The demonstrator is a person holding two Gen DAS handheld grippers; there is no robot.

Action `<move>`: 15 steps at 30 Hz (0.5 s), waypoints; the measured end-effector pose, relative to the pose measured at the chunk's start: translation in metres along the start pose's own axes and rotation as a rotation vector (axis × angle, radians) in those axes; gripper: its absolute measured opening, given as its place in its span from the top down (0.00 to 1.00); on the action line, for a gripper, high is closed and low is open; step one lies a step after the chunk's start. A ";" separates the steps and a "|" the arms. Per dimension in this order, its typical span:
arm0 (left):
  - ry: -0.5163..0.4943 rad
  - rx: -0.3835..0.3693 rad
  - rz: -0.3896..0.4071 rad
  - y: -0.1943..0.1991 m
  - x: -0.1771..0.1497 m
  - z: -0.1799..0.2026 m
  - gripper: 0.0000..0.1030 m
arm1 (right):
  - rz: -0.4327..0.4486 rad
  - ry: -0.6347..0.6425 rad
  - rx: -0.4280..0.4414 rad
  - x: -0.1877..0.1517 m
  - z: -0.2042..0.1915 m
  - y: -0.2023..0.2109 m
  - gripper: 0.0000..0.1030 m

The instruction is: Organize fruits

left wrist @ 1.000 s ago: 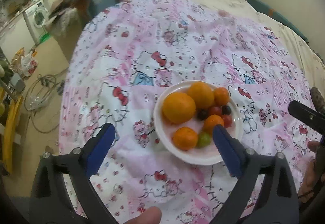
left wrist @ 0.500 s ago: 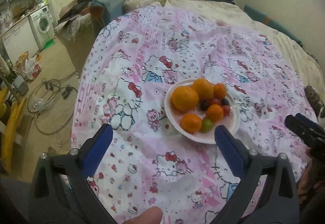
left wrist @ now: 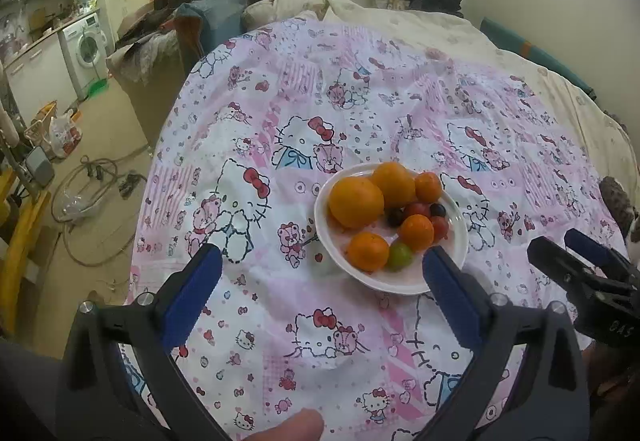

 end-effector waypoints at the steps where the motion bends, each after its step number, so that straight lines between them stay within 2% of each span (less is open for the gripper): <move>1: -0.003 0.005 0.002 0.000 0.000 0.000 0.04 | -0.002 -0.006 0.003 0.000 0.000 0.000 0.00; 15: 0.003 0.004 -0.013 -0.001 -0.003 -0.001 0.03 | -0.014 -0.018 0.003 -0.001 0.001 -0.001 0.00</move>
Point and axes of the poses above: each gripper's, at about its wrist camera, not at the fingertips, and y roughly against the way its jaws point, z to its right, x to its top, the point moved 3 cm from there along -y, roughly the way its jaws point, and after that the axes turned 5 degrees about z, right-handed, at the moved point
